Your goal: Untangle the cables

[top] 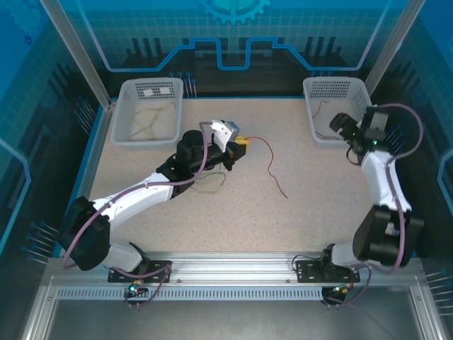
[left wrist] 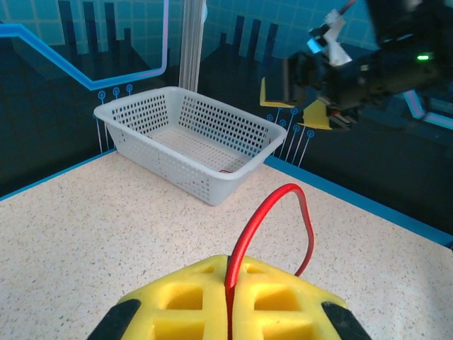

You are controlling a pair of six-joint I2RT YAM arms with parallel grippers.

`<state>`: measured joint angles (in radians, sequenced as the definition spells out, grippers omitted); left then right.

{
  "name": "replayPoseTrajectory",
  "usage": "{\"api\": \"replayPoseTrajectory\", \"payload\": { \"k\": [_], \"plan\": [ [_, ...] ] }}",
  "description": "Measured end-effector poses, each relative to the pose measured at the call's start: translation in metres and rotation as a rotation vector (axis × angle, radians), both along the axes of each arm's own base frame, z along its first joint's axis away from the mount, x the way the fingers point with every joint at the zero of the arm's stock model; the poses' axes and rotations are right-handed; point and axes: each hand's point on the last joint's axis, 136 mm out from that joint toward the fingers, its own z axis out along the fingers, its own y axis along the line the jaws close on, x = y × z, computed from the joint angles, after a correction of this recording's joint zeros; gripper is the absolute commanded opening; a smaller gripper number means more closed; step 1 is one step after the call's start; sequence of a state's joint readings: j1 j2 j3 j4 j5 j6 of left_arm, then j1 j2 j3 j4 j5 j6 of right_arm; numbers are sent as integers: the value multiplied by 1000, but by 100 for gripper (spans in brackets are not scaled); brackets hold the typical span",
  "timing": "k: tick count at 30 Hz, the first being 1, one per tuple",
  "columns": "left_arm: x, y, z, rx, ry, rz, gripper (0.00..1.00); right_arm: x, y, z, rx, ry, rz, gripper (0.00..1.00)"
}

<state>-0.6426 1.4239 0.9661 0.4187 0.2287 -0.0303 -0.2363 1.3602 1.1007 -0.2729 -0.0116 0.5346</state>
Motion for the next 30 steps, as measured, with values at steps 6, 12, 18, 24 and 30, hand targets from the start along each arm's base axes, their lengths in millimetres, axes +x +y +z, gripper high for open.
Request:
{"api": "replayPoseTrajectory", "payload": {
  "k": [6,12,18,24,30],
  "plan": [
    [6,2,-9,-9,49,21,0,-40,121,9,-49,-186,441,91],
    [22,20,-13,-43,107,78,0,-97,193,-18,-88,-378,763,98],
    [19,18,-12,-63,128,57,0,-118,235,-35,-149,-483,899,100],
    [13,12,-11,-65,132,18,0,-93,241,-46,-208,-488,849,96],
    [6,6,-11,-66,134,-17,0,-60,245,-56,-225,-462,819,53]
  ]
}}
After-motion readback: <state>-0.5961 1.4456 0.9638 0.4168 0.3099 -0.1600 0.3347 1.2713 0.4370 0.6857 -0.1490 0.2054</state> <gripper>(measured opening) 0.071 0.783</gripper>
